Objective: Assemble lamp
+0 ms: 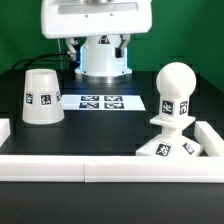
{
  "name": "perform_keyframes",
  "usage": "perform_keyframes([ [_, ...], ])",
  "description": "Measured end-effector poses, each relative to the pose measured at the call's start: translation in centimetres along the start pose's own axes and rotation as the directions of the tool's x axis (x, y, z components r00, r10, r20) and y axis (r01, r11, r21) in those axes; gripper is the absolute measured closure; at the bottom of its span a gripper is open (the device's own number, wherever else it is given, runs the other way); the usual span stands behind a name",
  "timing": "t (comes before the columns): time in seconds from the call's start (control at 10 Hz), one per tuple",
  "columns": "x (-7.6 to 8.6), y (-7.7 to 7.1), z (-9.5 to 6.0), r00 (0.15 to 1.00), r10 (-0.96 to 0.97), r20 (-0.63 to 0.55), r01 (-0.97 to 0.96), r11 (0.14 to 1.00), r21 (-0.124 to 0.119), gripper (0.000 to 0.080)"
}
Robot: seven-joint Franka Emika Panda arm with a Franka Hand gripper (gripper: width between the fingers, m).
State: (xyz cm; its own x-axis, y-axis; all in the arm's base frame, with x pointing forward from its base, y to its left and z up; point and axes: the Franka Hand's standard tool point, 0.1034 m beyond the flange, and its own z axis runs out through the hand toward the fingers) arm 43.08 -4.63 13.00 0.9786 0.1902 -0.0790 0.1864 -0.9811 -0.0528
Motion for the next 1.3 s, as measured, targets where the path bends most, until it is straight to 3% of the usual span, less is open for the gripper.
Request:
perform_keyframes([
  [0.2,-2.1,2.9,0.4,1.0,0.026,0.009,-0.026,1.0,0.008,0.0101],
  [0.4,-2.9,4.9,0.3,0.999,0.051,0.007,-0.051,0.999,0.01,0.0101],
  [0.9,-2.9,4.6,0.5,0.999,0.042,0.012,-0.043,0.999,0.011,0.0101],
  [1.3,-5.1,5.4,2.4,0.999,0.051,0.004,-0.051,0.999,0.005,0.0101],
])
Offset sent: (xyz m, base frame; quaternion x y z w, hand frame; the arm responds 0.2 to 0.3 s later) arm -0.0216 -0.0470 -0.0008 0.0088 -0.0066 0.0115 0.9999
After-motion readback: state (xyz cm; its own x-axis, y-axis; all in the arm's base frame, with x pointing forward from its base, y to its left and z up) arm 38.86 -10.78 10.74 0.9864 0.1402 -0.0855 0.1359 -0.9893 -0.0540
